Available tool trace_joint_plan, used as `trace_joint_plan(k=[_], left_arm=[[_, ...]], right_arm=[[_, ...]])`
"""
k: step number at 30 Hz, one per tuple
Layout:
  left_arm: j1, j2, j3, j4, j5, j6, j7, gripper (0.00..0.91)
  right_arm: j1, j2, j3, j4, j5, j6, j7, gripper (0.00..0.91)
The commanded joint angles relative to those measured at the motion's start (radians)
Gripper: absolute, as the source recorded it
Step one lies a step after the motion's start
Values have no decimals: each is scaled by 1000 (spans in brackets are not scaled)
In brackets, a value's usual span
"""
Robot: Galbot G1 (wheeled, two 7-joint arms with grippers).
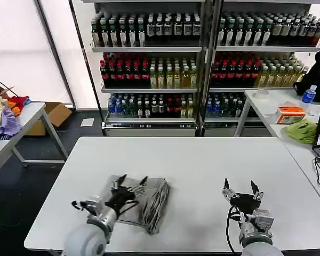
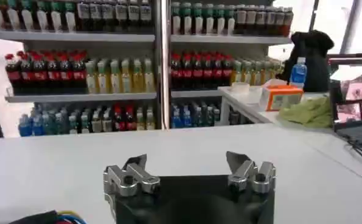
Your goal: Fold and organize the clothes.
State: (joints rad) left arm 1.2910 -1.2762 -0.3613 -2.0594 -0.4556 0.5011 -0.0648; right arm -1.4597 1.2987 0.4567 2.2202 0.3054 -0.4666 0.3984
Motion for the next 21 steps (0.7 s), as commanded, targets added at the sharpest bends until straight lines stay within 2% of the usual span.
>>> trace_joint_plan(k=[1, 21], left_arm=[[33, 144, -212, 103, 116, -50, 26, 907], [48, 73, -155, 185, 112, -61, 74, 907]], right_arm=[[27, 4, -32, -11, -1, -1, 0, 907], [9, 19, -31, -6, -10, 6, -4, 907]])
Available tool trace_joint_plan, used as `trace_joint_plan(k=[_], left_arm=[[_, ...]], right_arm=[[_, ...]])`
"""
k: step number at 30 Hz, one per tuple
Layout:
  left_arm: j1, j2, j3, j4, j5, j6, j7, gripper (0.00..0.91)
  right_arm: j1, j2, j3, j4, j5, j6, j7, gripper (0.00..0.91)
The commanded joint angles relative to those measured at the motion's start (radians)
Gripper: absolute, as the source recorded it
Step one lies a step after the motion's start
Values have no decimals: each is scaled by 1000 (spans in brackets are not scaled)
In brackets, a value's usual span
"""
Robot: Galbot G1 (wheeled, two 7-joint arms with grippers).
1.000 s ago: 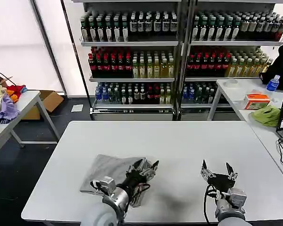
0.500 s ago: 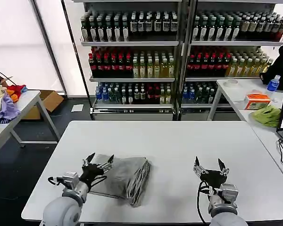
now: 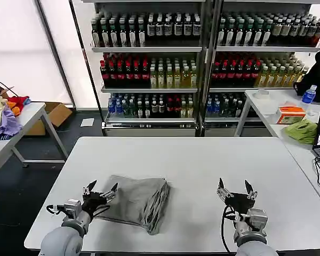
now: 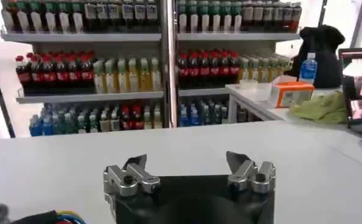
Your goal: Fold and organize the clothes.
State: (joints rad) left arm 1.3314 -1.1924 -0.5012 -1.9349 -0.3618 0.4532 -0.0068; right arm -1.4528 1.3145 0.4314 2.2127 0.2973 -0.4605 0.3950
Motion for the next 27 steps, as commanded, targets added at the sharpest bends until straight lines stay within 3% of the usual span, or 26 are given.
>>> trace_joint_plan(k=[1, 8, 9, 12, 13, 14, 15, 27], left_arm=[[8, -13, -14, 64, 18, -14, 16, 907], [17, -28, -14, 78, 19, -20, 30, 897], [19, -28, -14, 78, 17, -19, 31, 846], [19, -21, -14, 82, 16, -18, 35, 625], [21, -20, -13, 82, 12, -18, 36, 403], [26, -20, -13, 80, 4, -17, 40, 403], [27, -20, -12, 79, 0, -16, 42, 20], [32, -38, 0, 85, 7, -18, 63, 10]], right_arm=[[0, 2, -5, 3, -2, 0, 0, 907], [-15, 10, -14, -2, -13, 13, -2, 907], [-13, 11, -15, -2, -13, 12, -2, 907], [-6, 18, -21, -2, -16, 10, 0, 907], [-5, 19, -23, -1, -17, 9, -1, 907], [-4, 19, -25, -2, -18, 9, -1, 907], [-3, 20, -26, -3, -19, 9, 0, 907], [-4, 20, -22, 3, -11, 27, 7, 907]])
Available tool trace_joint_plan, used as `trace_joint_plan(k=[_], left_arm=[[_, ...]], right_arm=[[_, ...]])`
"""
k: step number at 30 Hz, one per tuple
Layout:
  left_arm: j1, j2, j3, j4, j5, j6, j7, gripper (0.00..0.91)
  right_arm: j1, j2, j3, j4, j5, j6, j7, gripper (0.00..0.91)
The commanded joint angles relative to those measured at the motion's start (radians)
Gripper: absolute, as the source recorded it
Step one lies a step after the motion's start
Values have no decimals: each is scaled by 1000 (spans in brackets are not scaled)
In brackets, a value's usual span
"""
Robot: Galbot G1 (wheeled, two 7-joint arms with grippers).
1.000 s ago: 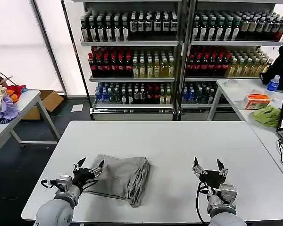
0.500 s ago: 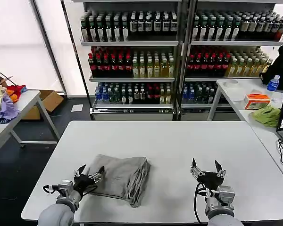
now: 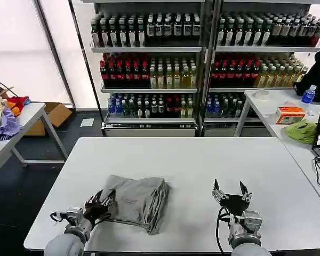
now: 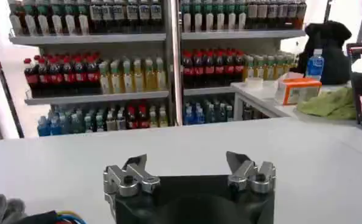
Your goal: Fold and organize the clothes.
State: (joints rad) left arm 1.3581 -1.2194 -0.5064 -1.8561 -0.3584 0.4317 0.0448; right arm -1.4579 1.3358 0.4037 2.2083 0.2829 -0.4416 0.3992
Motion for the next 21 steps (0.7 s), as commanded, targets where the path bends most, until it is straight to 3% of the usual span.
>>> trace_joint_plan(k=[1, 11, 15, 21], left_arm=[[5, -12, 5, 7, 6, 4, 11, 10], [9, 3, -54, -28, -2, -16, -16, 0], [-4, 71, -174, -36, -5, -18, -39, 0], [-5, 244, -376, 4, -75, -10, -44, 0]], right_arm=[[2, -2, 7, 9, 6, 7, 5, 907], [21, -5, 1, 2, 24, 6, 31, 907], [44, -9, -9, 5, 27, -4, 35, 907], [62, -12, -18, -3, 36, -4, 39, 907]])
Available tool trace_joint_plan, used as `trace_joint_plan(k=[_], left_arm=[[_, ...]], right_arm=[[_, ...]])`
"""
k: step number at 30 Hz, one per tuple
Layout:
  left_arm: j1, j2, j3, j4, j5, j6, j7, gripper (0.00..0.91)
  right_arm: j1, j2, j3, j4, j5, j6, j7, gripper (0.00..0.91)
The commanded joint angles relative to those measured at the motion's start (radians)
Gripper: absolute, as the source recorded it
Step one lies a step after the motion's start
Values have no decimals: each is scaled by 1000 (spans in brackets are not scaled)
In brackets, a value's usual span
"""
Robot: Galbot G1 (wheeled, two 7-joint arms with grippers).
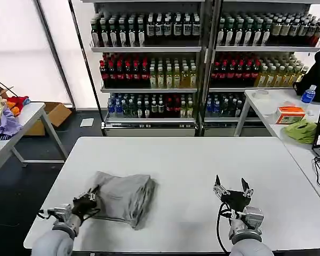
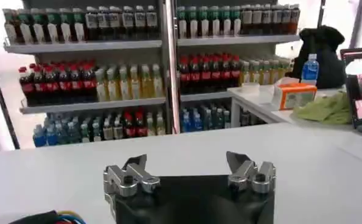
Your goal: Fold and organize the clothes.
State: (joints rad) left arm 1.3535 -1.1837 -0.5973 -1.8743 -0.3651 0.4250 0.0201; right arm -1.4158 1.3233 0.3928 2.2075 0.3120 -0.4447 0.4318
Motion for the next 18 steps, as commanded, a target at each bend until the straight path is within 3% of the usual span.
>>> trace_joint_plan(k=[1, 8, 18], left_arm=[[0, 224, -314, 37, -72, -3, -19, 0], [-6, 297, -400, 107, -82, -8, -20, 0], [15, 202, -277, 9, -29, -15, -18, 0]], right_arm=[[21, 1, -10, -3, 7, 1, 6, 907], [20, 10, -25, -3, 6, 5, 7, 907], [-7, 6, 8, 4, 7, 13, 6, 907]])
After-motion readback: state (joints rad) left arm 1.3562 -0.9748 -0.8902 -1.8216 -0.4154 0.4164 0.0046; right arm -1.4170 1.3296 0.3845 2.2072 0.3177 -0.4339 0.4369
